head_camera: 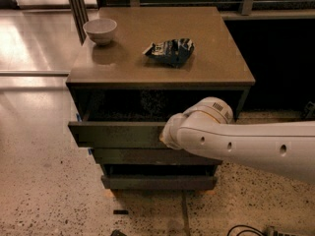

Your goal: Close top drawer

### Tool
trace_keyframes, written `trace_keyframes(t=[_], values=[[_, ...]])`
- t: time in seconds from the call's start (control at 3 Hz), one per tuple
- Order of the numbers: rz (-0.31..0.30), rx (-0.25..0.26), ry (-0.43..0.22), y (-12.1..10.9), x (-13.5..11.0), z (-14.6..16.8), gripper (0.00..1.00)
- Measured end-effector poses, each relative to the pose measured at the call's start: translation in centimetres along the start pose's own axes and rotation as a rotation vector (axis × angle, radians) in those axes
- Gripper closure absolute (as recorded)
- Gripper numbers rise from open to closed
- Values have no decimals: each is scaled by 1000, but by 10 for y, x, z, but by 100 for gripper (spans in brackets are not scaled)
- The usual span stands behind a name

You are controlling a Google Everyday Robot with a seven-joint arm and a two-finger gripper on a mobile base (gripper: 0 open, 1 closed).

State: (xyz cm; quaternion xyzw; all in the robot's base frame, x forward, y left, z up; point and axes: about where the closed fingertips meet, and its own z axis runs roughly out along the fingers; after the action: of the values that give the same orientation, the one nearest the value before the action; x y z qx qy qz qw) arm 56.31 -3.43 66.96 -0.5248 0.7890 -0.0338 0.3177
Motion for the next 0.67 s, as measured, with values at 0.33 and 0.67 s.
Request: trace_keyframes(t=[0.33,0.67], values=[[0,0,0,0,0,0,100],[34,-41,4,6,-2,8,100]])
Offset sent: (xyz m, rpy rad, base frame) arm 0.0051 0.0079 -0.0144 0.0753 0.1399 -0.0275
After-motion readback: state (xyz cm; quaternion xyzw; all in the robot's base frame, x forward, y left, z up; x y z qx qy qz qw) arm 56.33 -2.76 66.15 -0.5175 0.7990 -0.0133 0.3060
